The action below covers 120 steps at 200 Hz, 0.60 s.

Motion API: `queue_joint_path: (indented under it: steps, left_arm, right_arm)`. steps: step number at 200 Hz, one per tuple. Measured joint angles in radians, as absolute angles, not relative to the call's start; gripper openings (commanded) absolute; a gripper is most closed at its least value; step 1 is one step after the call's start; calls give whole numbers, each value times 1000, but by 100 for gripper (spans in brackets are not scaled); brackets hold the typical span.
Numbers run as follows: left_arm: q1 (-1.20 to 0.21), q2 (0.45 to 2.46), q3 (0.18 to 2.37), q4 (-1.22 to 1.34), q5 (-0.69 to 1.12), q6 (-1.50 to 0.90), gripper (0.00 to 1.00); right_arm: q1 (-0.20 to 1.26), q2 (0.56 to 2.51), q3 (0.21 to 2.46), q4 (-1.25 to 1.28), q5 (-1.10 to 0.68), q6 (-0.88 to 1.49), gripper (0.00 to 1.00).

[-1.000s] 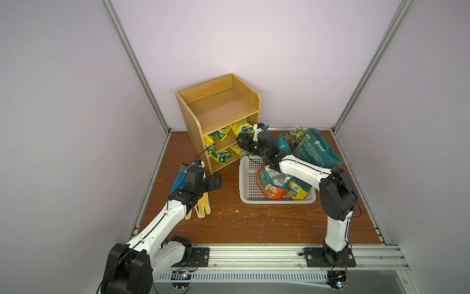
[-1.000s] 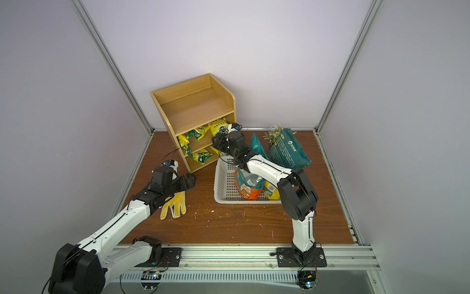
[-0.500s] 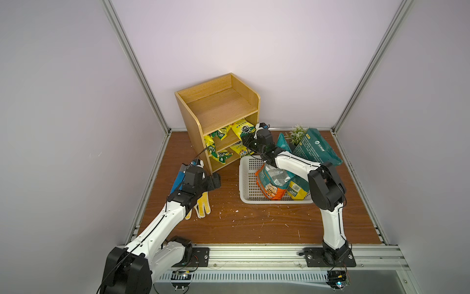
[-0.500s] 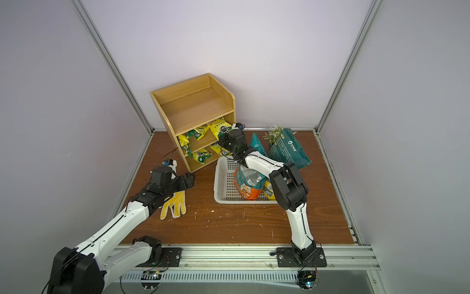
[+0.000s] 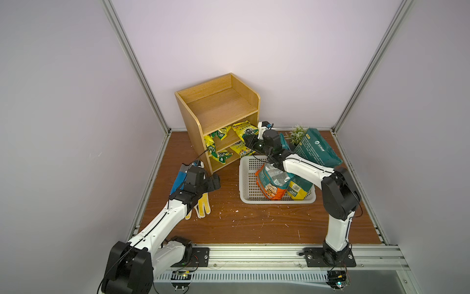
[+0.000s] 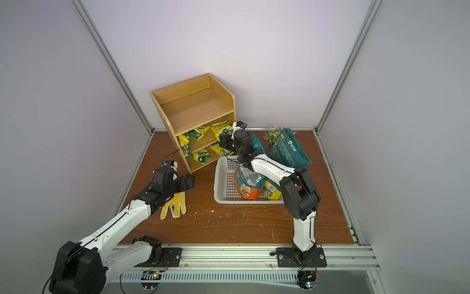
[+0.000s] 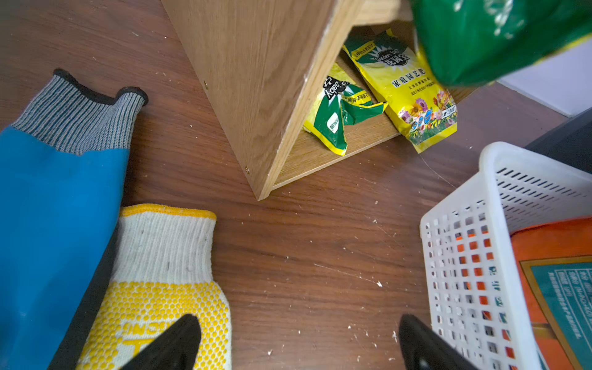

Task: Take down the fertilizer bag from the shelf
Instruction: Pick up the fertilizer bag from the shelf.

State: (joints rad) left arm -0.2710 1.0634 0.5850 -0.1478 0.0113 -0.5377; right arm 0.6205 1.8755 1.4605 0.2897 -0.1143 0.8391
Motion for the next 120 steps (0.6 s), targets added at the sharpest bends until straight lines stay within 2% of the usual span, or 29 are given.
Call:
queue_joint_path:
  steps: [72,95,120]
  left_arm:
    - [-271,1069,584,-129,14,-538,100]
    - [-271,1069,584,-128,14,-537,100]
    - [-271,1069,584,-122,17,-537,100]
  right_arm:
    - [629,1836,1847,-310,-215,449,0]
    - [651,1811,1847,-441,-215,393,0]
    - [672,1755,1746,-485,-205,379,0]
